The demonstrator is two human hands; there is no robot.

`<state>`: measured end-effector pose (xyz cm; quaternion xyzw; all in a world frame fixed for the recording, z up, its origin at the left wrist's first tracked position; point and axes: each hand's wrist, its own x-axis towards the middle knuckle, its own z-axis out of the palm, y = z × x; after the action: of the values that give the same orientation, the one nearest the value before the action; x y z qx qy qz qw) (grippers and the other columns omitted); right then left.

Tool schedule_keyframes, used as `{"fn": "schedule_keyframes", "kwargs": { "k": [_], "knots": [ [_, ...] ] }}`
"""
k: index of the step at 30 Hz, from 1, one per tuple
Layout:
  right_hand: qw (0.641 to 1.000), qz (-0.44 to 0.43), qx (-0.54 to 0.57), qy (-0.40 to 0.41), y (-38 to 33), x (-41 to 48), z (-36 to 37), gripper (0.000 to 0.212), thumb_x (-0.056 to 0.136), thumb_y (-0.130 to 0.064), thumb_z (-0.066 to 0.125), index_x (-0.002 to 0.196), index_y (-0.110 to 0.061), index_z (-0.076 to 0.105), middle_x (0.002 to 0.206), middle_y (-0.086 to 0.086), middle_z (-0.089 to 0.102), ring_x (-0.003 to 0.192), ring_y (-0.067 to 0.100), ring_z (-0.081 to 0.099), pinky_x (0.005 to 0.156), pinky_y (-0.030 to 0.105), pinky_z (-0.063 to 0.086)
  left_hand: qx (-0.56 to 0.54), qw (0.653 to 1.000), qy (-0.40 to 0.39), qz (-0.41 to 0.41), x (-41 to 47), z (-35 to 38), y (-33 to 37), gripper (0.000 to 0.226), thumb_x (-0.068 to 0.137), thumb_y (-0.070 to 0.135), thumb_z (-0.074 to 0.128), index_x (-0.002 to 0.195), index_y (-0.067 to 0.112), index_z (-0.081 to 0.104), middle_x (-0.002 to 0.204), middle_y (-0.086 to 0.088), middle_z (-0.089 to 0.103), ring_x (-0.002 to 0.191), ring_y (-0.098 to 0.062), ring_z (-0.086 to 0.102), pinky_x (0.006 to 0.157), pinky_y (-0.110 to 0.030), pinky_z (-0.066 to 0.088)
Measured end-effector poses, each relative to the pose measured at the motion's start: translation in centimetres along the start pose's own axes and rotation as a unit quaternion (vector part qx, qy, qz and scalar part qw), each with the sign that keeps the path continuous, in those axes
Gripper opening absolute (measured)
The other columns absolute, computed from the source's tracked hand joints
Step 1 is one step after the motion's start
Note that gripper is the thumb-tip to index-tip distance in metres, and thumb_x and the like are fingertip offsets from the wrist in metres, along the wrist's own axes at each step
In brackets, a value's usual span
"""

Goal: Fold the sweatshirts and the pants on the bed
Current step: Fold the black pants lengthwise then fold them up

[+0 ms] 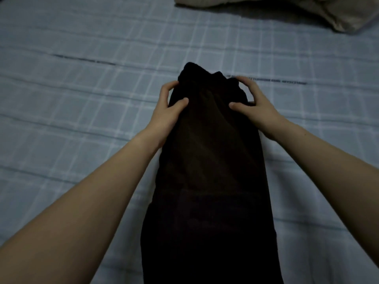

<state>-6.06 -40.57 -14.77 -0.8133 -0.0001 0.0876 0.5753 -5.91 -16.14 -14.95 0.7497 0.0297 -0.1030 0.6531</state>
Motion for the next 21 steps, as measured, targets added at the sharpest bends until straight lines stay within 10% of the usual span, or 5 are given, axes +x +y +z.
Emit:
{"fn": "schedule_keyframes", "kwargs": {
  "k": [9,21],
  "knots": [
    [0.986,-0.115,0.062,0.106,-6.7,-8.7,-2.8,0.059,0.087,-0.013,0.071,0.136,-0.041,0.052,0.135,-0.017,0.057,0.111,0.001,0.061,0.083,0.018,0.053,-0.014,0.994,-0.017,0.105,-7.8,-1.3,7.6,0.05,0.087,0.038,0.069,0.129,0.052,0.046,0.123,0.0,0.064,0.108,-0.014,0.067,0.081,-0.029,0.058],
    [0.997,-0.01,0.027,0.07,-9.2,-30.7,-0.7,0.063,0.091,-0.017,0.069,0.141,-0.047,0.046,0.138,-0.026,0.05,0.118,0.004,0.058,0.094,0.03,0.055,0.014,0.999,-0.035,0.008,-28.7,-0.4,7.7,0.048,0.087,0.036,0.068,0.13,0.046,0.047,0.123,0.016,0.059,0.114,-0.004,0.06,0.089,-0.023,0.053]
  ]
}}
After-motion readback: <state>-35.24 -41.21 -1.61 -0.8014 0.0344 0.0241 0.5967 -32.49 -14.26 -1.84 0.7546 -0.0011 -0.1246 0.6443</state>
